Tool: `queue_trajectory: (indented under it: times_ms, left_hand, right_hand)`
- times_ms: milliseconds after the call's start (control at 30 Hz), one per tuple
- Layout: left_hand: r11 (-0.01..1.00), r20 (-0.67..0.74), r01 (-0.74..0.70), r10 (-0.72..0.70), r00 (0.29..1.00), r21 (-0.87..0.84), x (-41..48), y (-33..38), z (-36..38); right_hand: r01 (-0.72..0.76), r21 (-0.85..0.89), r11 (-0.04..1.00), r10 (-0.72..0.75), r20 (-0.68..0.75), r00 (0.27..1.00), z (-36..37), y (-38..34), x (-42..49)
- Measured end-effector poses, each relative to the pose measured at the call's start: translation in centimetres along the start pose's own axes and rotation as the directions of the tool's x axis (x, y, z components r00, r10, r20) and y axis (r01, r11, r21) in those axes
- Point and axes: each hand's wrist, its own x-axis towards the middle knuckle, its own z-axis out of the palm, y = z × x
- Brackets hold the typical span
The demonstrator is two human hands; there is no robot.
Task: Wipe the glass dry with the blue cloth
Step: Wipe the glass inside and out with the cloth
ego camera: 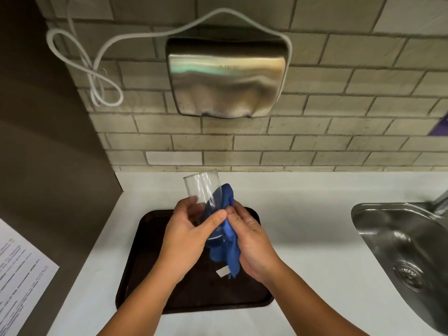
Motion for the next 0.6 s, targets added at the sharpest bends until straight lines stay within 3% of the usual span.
queue_trajectory:
  times_ms: [300, 600]
  left_hand:
    - [0.995, 0.109, 0.088, -0.082, 0.991, -0.05, -0.7, 0.4, -0.6]
    - [0.992, 0.144, 0.099, -0.087, 0.986, -0.079, -1.4, 0.6, -1.0]
  right_hand:
    - [-0.082, 0.087, 0.993, 0.084, -0.019, 0.996, 0.0, -0.3, 0.2]
    - [-0.13, 0.163, 0.978, 0.123, 0.05, 0.991, 0.5, -0.5, 0.2]
